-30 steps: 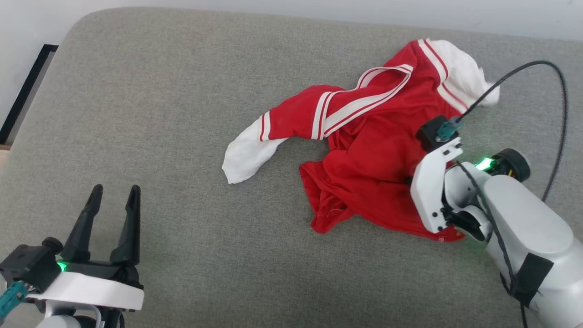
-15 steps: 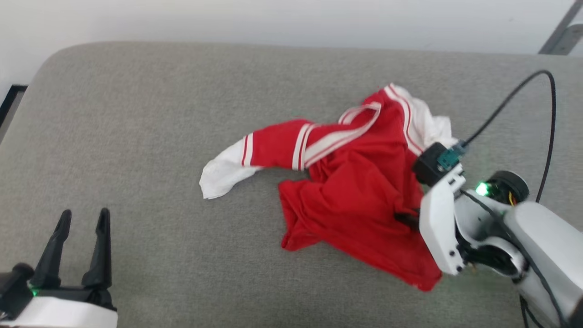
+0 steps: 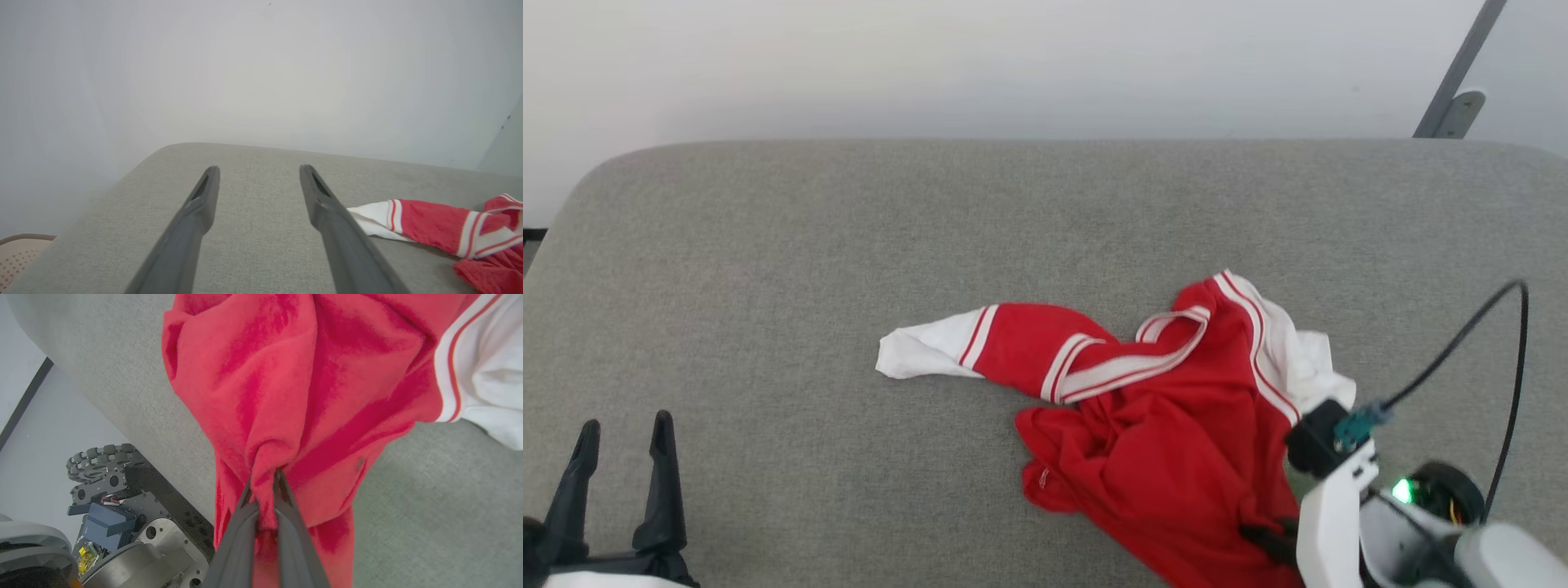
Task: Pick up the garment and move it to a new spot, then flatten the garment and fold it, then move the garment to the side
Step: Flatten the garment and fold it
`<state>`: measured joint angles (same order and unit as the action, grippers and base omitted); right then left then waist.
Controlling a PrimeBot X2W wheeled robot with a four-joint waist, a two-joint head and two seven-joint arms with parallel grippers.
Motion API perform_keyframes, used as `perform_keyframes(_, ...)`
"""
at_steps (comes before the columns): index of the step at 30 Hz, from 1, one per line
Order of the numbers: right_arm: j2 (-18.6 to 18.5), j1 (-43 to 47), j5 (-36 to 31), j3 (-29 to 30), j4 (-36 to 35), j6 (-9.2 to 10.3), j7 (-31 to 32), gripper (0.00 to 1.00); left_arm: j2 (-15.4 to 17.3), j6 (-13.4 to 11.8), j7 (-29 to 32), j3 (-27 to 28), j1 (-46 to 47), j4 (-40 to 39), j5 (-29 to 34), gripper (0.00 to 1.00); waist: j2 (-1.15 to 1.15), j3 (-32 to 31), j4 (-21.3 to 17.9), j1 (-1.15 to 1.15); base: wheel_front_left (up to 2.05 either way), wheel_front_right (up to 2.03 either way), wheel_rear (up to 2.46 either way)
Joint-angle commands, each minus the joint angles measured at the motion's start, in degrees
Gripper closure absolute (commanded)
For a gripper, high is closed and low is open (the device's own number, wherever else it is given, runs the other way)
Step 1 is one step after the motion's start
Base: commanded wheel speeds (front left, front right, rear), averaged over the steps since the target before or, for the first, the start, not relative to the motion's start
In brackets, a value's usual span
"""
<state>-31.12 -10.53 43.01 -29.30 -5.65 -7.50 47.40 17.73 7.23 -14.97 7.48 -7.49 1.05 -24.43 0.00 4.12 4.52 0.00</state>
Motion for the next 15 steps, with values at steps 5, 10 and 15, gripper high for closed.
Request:
perform_keyframes(5,3.31,6.02,-3.82,2.49,0.02,0.02,-1.36,0.9,-1.82,0.19,-0.29,2.93,-1.95,-0.45,2.19,0.0,0.0,-1.24,-0.62,0.0,0.0,0.0,0.0)
perform_keyframes(10,5.49,7.54,-6.1,3.41,1.41,0.02,-3.6,0.0,-2.66,0.22,-0.29,3.97,-2.32,-0.82,2.32,0.0,0.0,-1.54,-1.01,0.0,0.0,0.0,0.0)
perform_keyframes(15,6.59,7.63,-6.12,5.24,-1.14,0.02,-4.08,0.0,-0.62,0.24,-0.29,1.4,-1.64,-1.4,1.14,0.0,0.0,-1.35,-1.73,0.0,0.0,0.0,0.0)
